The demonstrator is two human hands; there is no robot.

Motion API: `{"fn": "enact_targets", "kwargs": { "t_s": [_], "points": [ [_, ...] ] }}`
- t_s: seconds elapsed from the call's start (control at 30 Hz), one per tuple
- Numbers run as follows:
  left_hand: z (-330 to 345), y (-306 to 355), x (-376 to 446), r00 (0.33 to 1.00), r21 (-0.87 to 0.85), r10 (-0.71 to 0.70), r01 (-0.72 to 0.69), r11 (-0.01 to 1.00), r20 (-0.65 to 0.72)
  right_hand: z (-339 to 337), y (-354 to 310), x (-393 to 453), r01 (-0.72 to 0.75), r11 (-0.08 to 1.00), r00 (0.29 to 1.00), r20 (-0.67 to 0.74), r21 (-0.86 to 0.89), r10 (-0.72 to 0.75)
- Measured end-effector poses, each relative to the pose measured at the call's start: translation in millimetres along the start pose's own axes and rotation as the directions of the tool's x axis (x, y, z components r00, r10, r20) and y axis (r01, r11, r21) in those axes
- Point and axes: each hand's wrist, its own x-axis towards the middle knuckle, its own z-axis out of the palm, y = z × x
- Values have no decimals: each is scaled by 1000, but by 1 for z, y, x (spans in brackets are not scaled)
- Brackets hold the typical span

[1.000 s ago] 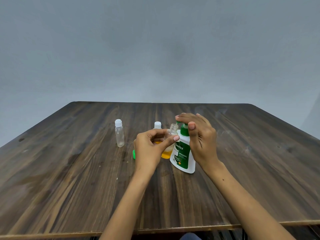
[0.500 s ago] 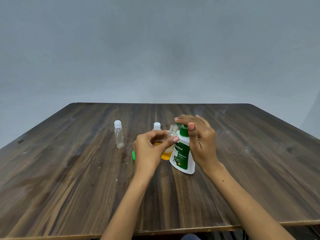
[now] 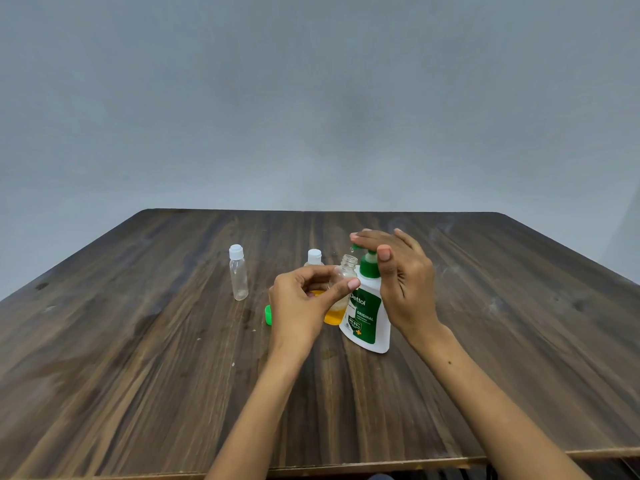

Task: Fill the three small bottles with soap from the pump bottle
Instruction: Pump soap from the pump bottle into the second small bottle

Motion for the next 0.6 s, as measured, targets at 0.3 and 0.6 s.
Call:
{"fn": "enact_targets", "kwargs": {
  "t_s": [0.3,0.6],
  "points": [
    [1,-2,2,1000,-11,-5,5,1000,-5,2,-1,-6,-18,1000,1000,-14,2,18],
    [0,-2,1,1000,-3,-11,11,1000,-8,5,-1,-6,-23,1000,999,-36,10,24]
  ]
}}
